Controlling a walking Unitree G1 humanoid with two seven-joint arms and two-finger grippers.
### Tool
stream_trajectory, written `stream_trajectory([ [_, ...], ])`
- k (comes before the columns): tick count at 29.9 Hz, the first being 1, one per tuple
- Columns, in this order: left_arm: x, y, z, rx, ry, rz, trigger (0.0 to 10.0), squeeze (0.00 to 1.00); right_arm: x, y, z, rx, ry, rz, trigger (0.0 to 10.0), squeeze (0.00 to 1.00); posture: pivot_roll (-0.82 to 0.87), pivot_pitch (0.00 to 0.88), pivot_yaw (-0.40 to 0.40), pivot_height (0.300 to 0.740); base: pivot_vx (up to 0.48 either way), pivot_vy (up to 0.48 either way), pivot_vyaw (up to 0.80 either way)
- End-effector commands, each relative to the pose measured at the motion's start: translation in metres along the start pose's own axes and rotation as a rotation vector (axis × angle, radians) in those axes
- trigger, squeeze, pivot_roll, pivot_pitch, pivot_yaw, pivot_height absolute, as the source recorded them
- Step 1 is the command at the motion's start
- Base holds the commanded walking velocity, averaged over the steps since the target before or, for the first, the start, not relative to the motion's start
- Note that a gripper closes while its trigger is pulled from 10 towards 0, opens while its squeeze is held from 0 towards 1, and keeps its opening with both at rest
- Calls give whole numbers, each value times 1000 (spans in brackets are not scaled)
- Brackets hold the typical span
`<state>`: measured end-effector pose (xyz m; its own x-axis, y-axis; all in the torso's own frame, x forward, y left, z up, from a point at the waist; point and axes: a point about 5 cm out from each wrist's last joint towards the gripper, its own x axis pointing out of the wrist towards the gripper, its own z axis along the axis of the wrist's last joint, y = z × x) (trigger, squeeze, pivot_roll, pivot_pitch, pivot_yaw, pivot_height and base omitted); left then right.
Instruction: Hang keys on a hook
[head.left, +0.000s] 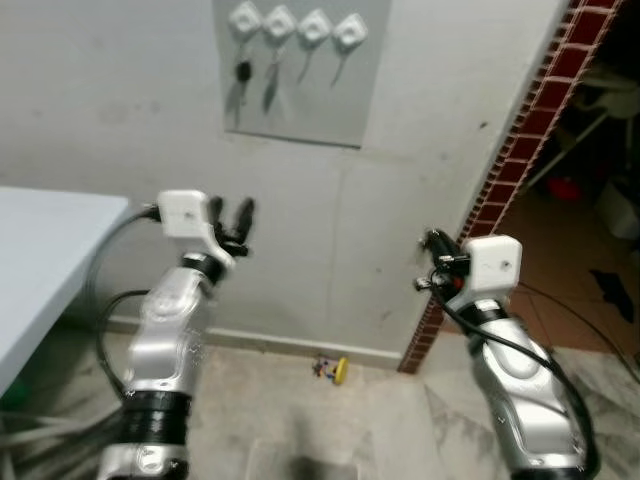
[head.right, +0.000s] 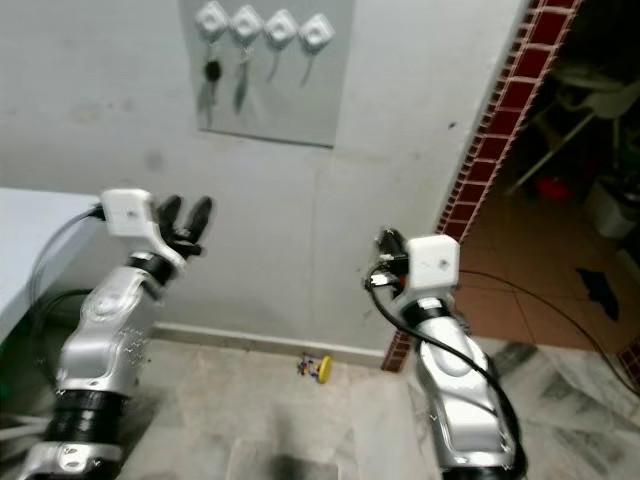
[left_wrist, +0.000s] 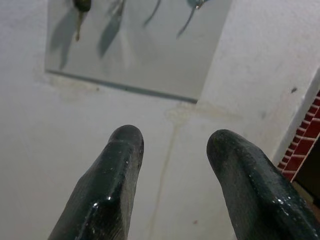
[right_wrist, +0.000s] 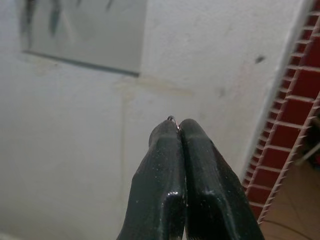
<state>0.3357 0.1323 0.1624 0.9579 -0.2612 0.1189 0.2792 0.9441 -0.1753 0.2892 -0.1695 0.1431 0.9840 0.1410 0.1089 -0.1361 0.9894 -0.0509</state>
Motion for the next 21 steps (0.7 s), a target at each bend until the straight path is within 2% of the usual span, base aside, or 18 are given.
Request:
stream_trajectory([
  [1,-1,12,6,16,-9,40,10000,0,4,9,9,10,-33,31,10000,0,-118,0,-79,724,330,0,0],
  [6,-1,12,5,11,-10,42,10000,0,4,9,9,7,-32,35,10000,0,-118,0,-82,724,325,0,0],
  [8,-1,12,5,9,-9,44,10000,0,5,10,9,10,-34,42,10000,0,-118,0,-83,724,294,287,0],
  [11,-1,12,5,8,-9,45,10000,0,5,10,8,-50,-11,46,10000,0,-118,0,-83,724,296,295,0],
  [13,-1,12,5,6,-9,46,10000,0,5,11,7,-34,-7,58,10000,0,-118,0,-83,724,296,292,0],
  [15,-1,12,5,4,-8,45,10000,0,5,12,8,-62,-15,63,10000,0,-118,0,-85,724,298,294,800],
  [18,-1,12,5,5,-8,45,10000,0,4,10,8,4,-23,39,10000,0,-118,0,-84,724,299,298,533],
  [21,-1,12,5,8,-8,45,10000,0,4,10,9,-2,-27,45,10000,0,-119,0,-82,724,296,298,0],
])
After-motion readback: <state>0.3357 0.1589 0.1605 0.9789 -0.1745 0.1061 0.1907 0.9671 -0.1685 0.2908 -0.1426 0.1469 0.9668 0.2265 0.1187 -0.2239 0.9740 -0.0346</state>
